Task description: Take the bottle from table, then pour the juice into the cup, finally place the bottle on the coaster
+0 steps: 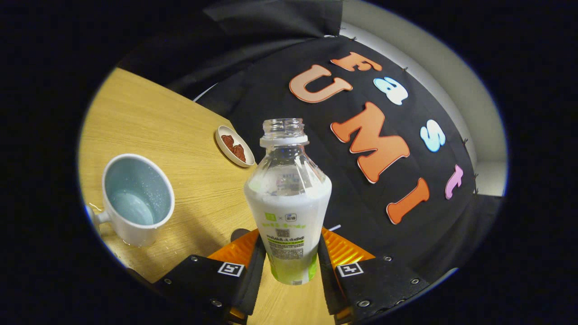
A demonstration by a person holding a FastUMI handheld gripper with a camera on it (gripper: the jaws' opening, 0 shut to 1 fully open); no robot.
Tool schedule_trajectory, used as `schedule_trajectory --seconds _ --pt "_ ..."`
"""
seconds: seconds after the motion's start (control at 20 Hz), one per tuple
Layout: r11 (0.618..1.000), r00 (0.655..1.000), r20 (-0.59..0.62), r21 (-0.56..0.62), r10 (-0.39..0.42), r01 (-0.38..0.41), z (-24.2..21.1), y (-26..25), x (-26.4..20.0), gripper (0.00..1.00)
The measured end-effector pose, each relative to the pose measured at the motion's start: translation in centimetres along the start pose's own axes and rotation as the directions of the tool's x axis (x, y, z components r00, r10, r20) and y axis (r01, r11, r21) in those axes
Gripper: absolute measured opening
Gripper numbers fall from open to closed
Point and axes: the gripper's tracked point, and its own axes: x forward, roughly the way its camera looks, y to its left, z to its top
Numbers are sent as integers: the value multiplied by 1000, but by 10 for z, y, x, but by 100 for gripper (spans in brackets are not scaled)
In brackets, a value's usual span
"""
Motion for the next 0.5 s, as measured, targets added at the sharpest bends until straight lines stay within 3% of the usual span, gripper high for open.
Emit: schedule_trajectory --seconds 0.25,0.5 --pt "957 998 -26 287 48 -39 -5 -6 31 60" --pt "846 995 -28 529 95 -66 -9 -8 54 60"
